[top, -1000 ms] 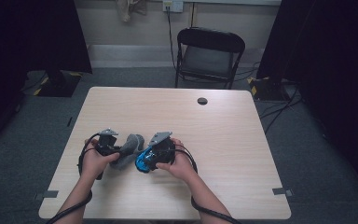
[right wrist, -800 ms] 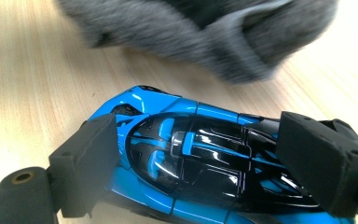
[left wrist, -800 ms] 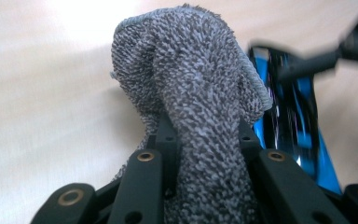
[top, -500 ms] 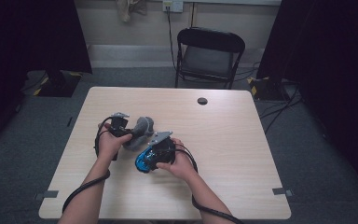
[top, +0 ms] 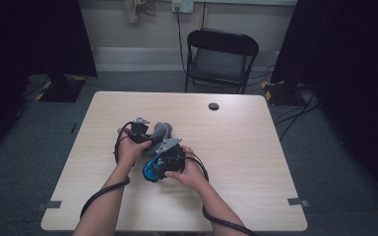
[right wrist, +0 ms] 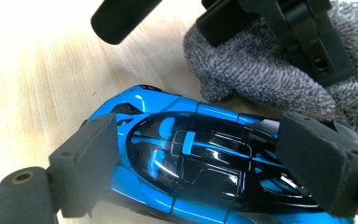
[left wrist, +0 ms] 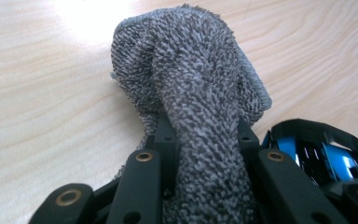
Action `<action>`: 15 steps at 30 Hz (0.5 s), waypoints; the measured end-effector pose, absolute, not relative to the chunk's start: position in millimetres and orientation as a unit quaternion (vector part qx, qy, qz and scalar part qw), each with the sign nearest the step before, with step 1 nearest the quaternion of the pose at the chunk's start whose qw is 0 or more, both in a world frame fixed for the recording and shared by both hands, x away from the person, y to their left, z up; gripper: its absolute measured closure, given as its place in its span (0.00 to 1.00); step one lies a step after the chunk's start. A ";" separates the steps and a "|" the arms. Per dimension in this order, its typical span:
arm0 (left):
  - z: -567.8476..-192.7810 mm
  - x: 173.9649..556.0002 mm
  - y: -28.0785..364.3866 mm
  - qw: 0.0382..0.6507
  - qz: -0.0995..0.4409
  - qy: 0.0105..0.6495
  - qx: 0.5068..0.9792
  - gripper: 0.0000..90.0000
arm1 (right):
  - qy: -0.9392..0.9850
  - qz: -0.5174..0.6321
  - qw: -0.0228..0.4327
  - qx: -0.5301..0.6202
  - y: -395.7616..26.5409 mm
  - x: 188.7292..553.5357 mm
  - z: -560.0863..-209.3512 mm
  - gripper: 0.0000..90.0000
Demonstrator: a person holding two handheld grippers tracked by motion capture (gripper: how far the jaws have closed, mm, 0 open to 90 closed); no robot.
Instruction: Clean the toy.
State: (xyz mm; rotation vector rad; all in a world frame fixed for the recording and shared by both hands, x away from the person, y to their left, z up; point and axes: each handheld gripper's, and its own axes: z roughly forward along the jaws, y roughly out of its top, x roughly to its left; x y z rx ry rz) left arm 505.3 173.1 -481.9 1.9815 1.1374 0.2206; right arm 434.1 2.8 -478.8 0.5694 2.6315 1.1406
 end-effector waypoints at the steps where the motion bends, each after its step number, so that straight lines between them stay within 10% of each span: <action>1: -482.7 506.2 170.7 0.415 0.087 0.451 0.785 0.79 | 0.894 0.388 0.108 0.195 2.8 434.2 -478.7 0.15; 15: -493.8 504.0 162.3 0.420 0.049 0.447 0.789 0.79 | 0.894 0.389 0.109 0.191 2.4 434.2 -479.2 0.15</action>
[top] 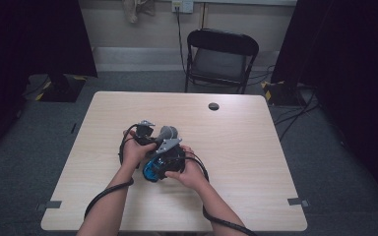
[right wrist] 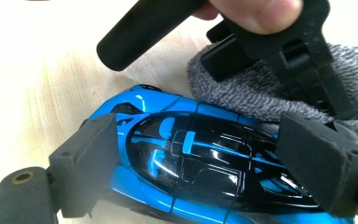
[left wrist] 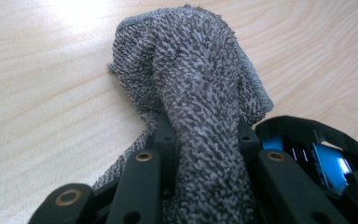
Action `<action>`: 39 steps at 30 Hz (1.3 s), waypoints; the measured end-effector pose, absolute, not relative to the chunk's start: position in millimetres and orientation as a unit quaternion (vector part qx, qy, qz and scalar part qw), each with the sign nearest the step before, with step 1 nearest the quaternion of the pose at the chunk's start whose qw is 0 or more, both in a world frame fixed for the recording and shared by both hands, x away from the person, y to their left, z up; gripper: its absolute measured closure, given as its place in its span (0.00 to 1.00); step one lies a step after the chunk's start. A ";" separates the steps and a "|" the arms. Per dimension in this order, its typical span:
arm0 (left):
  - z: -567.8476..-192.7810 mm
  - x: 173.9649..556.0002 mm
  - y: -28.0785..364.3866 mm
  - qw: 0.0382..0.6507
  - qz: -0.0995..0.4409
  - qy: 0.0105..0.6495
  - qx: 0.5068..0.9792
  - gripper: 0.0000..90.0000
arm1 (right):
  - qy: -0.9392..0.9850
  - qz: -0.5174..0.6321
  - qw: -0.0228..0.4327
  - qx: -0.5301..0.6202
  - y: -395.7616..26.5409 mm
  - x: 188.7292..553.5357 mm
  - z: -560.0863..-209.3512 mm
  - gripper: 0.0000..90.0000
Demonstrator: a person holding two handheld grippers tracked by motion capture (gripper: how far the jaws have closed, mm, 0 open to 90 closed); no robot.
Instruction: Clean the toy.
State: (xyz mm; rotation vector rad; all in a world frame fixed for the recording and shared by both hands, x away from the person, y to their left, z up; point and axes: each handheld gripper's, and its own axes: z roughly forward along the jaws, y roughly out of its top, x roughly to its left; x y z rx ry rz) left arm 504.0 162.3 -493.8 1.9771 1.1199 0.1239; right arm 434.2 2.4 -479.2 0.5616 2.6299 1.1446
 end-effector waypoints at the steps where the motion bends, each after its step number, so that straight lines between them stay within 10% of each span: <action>1: -493.9 503.7 162.6 0.420 0.049 0.447 0.788 0.79 | 0.893 0.391 0.110 0.192 2.4 434.2 -479.5 0.15; 39: -490.2 473.2 186.9 0.406 0.049 0.441 0.799 0.79 | 0.896 0.386 0.110 0.189 4.8 431.8 -478.9 0.15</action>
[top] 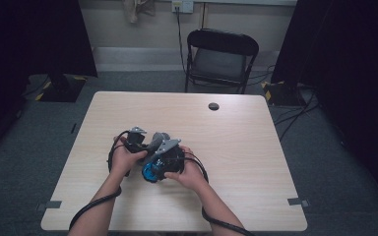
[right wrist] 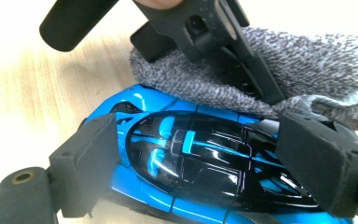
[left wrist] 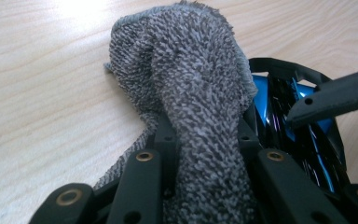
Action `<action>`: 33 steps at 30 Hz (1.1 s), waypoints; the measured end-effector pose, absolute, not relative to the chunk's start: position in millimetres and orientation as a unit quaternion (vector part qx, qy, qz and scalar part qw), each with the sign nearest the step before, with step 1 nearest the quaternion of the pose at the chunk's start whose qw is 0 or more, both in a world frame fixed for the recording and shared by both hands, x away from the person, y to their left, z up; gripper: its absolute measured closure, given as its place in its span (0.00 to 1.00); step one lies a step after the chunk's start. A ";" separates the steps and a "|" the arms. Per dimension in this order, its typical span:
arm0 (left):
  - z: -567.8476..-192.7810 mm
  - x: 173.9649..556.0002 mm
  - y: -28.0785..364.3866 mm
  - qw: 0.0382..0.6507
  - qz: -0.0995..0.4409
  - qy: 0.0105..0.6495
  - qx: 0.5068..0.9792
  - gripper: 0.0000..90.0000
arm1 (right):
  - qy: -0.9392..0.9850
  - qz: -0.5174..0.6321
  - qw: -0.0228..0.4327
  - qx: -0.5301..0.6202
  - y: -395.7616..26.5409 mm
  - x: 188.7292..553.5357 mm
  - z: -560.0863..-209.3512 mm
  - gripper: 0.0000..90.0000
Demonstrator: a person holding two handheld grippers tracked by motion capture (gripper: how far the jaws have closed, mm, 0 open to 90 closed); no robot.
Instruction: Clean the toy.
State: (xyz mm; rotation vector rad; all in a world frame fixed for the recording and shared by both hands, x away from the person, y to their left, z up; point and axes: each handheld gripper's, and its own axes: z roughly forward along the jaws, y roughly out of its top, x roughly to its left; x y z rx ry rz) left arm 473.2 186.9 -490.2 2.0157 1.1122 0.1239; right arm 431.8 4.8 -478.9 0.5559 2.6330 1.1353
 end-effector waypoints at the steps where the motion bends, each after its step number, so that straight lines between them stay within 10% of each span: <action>1: -490.2 472.5 187.7 0.405 0.049 0.440 0.800 0.79 | 0.896 0.386 0.110 0.189 4.9 431.9 -478.8 0.15; 33: -486.2 430.6 222.9 0.393 0.038 0.453 0.799 0.79 | 0.897 0.385 0.112 0.187 6.4 429.7 -478.9 0.15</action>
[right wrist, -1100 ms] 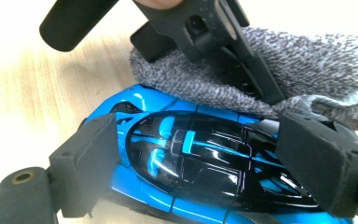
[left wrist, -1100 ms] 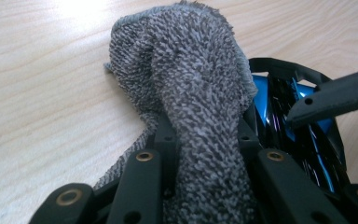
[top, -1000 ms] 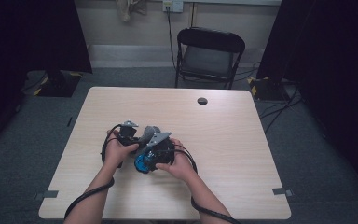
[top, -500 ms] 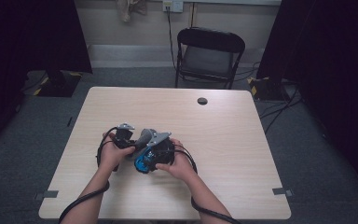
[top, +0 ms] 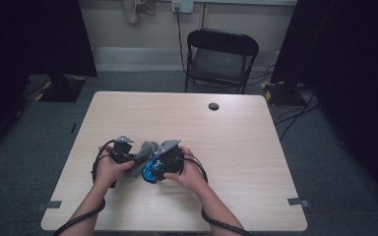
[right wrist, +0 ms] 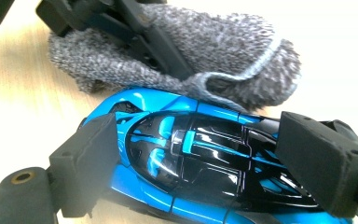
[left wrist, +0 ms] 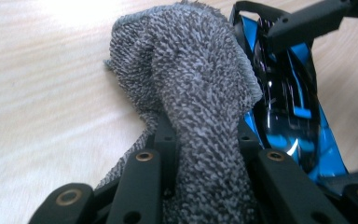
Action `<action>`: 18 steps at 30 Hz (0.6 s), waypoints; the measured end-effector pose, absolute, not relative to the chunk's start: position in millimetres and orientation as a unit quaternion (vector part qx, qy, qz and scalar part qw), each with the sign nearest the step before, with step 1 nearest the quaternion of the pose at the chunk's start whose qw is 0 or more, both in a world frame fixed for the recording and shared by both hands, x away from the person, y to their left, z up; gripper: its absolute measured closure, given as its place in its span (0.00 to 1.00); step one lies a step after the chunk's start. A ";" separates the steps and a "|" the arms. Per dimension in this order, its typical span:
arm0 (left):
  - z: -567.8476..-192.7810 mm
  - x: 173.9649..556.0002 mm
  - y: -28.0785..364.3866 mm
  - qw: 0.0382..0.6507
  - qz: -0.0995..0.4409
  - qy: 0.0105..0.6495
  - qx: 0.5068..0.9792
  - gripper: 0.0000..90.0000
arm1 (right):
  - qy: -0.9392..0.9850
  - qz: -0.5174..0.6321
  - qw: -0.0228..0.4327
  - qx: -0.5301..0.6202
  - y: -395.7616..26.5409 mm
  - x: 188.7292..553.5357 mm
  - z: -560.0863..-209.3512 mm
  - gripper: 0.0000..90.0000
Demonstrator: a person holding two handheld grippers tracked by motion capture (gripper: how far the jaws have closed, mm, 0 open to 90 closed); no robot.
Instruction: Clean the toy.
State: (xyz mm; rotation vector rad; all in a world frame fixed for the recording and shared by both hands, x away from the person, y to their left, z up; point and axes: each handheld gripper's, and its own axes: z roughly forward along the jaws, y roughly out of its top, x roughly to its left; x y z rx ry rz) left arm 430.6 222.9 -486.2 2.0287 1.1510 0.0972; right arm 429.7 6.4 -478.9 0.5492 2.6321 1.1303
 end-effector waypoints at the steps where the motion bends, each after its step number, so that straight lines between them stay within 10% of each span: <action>1: -485.9 428.9 224.5 0.391 0.035 0.454 0.799 0.79 | 0.897 0.385 0.111 0.186 6.8 429.0 -478.9 0.15; 18: -486.2 413.4 235.8 0.393 0.037 0.461 0.795 0.79 | 0.896 0.389 0.112 0.184 7.2 427.9 -479.1 0.17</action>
